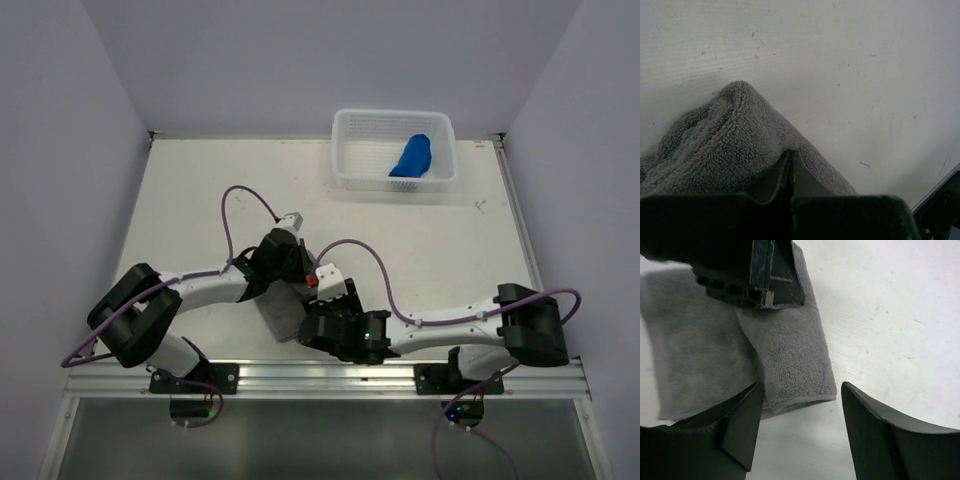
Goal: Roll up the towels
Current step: Roll the towel
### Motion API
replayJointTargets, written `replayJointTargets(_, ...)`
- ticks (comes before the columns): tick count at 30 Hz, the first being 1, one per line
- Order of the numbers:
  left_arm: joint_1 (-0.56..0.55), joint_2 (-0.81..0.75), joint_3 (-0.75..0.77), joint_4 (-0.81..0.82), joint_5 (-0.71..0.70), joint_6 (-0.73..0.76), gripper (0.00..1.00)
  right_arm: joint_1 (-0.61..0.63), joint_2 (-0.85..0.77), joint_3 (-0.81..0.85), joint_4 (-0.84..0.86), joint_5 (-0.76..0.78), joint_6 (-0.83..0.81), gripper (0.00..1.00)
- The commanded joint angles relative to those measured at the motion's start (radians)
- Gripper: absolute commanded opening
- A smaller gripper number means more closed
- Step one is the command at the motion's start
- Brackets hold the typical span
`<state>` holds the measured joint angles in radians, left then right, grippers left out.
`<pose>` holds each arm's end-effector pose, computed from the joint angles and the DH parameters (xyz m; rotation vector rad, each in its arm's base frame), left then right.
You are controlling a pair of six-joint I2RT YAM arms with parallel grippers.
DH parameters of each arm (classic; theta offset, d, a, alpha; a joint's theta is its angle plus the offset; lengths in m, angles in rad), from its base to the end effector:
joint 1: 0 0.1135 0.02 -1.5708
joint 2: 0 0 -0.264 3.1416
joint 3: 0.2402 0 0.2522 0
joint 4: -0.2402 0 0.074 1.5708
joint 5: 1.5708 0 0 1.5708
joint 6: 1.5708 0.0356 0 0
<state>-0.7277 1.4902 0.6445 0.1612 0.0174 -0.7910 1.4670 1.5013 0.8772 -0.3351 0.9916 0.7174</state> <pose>0.2169 -0.1940 0.1638 -0.0658 2.3905 -0.7965 0.0596 0.2845 0.2059 -0.4158 1.9931 0.0625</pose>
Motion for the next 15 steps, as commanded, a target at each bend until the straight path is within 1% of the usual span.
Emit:
replayJointTargets(1, 0.007, 0.010, -0.055, -0.068, -0.042, 0.003, 0.00, -0.002, -0.148, -0.101, 0.157, -0.096, 0.016, 0.68)
replayJointTargets(3, 0.007, 0.010, -0.066, -0.057, -0.037, -0.001, 0.00, -0.032, -0.212, -0.147, 0.243, -0.148, 0.025, 0.69)
replayJointTargets(5, 0.007, 0.010, -0.075, -0.051, -0.034, -0.004, 0.00, -0.077, -0.289, -0.211, 0.298, -0.278, 0.039, 0.72)
replayJointTargets(6, 0.007, 0.010, -0.077, -0.049, -0.033, -0.005, 0.00, -0.153, -0.308, -0.236, 0.326, -0.341, 0.053, 0.73)
replayJointTargets(7, 0.007, 0.010, -0.080, -0.046, -0.030, -0.007, 0.00, -0.195, -0.335, -0.289, 0.409, -0.486, 0.086, 0.74)
replayJointTargets(8, 0.007, 0.010, -0.078, -0.046, -0.030, -0.008, 0.00, -0.232, -0.342, -0.314, 0.441, -0.531, 0.108, 0.75)
replayJointTargets(9, 0.007, 0.007, -0.077, -0.046, -0.030, -0.007, 0.00, -0.294, -0.343, -0.334, 0.494, -0.580, 0.138, 0.75)
replayJointTargets(10, 0.007, 0.005, -0.078, -0.046, -0.030, -0.007, 0.00, -0.324, -0.336, -0.362, 0.513, -0.655, 0.148, 0.76)
replayJointTargets(12, 0.007, -0.002, -0.082, -0.045, -0.031, -0.007, 0.00, -0.387, -0.316, -0.388, 0.551, -0.711, 0.171, 0.77)
replayJointTargets(13, 0.007, -0.004, -0.083, -0.045, -0.031, -0.008, 0.00, -0.402, -0.293, -0.395, 0.567, -0.761, 0.177, 0.77)
replayJointTargets(15, 0.007, -0.007, -0.085, -0.045, -0.030, -0.007, 0.00, -0.428, -0.267, -0.409, 0.619, -0.792, 0.198, 0.78)
